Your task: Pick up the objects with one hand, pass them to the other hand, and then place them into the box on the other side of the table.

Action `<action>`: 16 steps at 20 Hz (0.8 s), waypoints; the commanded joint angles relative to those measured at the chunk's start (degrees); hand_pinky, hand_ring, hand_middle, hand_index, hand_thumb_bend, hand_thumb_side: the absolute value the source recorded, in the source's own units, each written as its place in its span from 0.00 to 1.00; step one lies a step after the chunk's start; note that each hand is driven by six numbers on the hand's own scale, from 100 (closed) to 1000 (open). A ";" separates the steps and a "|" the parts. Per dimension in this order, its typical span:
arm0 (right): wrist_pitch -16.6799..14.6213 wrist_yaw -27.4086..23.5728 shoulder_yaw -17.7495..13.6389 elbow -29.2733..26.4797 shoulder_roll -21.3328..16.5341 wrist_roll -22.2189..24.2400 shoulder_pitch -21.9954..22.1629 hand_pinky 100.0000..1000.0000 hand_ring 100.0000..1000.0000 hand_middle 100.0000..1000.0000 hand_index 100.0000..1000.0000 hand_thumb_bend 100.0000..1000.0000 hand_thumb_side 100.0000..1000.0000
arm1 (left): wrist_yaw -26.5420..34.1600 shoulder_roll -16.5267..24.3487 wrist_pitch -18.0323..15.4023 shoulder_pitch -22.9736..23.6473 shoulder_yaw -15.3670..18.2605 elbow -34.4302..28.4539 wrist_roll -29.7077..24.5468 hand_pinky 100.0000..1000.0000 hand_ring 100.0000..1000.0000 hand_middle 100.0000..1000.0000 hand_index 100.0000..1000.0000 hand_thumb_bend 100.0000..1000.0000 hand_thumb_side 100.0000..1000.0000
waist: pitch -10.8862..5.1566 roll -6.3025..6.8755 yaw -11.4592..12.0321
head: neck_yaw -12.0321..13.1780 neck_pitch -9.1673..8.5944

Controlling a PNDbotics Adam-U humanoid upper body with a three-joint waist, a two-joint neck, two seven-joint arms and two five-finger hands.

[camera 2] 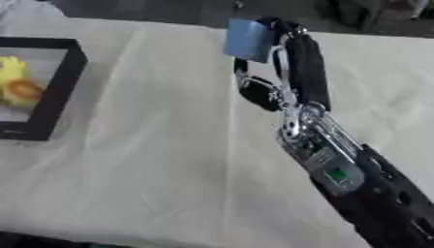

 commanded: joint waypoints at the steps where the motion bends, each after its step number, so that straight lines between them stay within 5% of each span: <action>1: 6.19 3.48 1.44 -1.07 0.22 -6.07 -1.02 0.45 0.62 0.44 0.41 0.08 0.00 | -1.35 2.41 4.57 -3.21 -2.65 -0.75 -5.46 1.00 0.47 0.68 0.84 0.45 0.64 | -1.28 0.28 0.26 | -0.48 -0.16; 9: 4.89 15.25 4.42 -1.07 0.40 -0.56 -1.68 0.50 0.63 0.44 0.41 0.14 0.00 | -1.29 -1.15 19.00 -10.83 -11.94 -0.75 -11.71 1.00 0.55 0.71 0.86 0.51 0.55 | -1.32 0.60 0.94 | -0.18 -0.16; 16: 5.62 22.58 4.56 -1.07 0.96 2.90 -2.30 0.52 0.63 0.45 0.42 0.16 0.00 | 1.44 -3.95 20.26 -12.81 -19.42 -0.75 -7.35 1.00 0.58 0.73 0.87 0.55 0.50 | -0.92 0.86 1.46 | 0.10 -0.25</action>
